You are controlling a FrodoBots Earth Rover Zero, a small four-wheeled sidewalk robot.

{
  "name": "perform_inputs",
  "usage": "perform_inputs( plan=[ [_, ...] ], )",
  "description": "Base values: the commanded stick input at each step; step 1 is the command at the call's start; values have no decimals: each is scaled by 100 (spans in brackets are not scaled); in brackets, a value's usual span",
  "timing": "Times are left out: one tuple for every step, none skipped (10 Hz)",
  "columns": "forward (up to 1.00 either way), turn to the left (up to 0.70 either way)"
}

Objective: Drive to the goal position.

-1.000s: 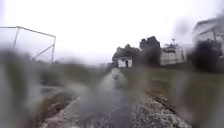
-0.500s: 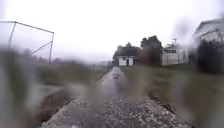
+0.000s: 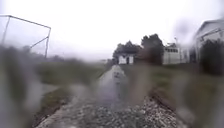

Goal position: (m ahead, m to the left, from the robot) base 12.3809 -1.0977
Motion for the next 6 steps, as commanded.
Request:
perform_inputs(
  plan=[
    [85,0],
    [85,0],
    [85,0],
    [85,0],
    [85,0],
    [85,0]
  ],
)
